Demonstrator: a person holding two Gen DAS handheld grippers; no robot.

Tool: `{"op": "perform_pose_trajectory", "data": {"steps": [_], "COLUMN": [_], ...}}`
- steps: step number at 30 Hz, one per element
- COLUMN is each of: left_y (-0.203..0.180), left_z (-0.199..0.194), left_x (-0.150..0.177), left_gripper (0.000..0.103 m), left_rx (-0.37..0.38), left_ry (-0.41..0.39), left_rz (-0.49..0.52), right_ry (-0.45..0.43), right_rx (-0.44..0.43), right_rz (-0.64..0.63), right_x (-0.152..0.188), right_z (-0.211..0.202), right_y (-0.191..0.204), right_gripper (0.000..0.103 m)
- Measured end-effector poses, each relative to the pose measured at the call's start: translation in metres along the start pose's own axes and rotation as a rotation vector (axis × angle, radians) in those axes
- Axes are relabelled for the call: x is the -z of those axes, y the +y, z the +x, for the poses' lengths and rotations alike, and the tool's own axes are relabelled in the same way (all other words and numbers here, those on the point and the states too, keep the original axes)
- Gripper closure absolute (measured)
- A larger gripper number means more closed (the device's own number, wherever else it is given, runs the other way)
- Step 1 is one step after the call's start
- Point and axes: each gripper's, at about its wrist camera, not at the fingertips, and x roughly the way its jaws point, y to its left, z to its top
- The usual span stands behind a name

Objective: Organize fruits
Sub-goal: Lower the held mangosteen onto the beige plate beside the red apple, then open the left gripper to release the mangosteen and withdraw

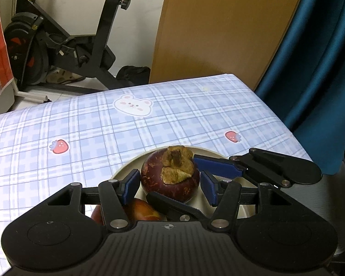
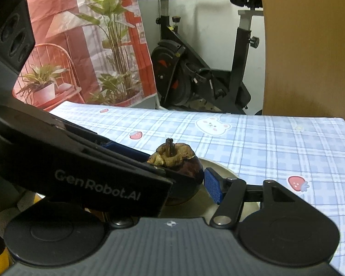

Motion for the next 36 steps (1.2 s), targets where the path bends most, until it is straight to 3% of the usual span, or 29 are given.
{"op": "perform_pose_trajectory", "data": {"steps": [14, 18, 24, 36], "left_y": [0.000, 0.000, 0.000, 0.009], "left_z": [-0.003, -0.007, -0.021, -0.062], "left_x": [0.001, 0.004, 0.009, 0.034], "left_gripper": [0.044, 0.042, 0.042, 0.042], "left_rx": [-0.041, -0.054, -0.062, -0.136], "left_ry": [-0.029, -0.048, -0.060, -0.101], "left_rz": [-0.006, -0.011, -0.013, -0.041], "right_ry": [0.008, 0.029, 0.036, 0.017], "right_rx": [0.025, 0.056, 0.084, 0.091], "right_rz": [0.016, 0.003, 0.011, 0.088], "right_x": [-0.003, -0.004, -0.001, 0.012], "right_z": [0.007, 0.005, -0.008, -0.042], "right_y": [0.002, 0.004, 0.006, 0.021], "right_gripper": [0.039, 0.035, 0.029, 0.029]}}
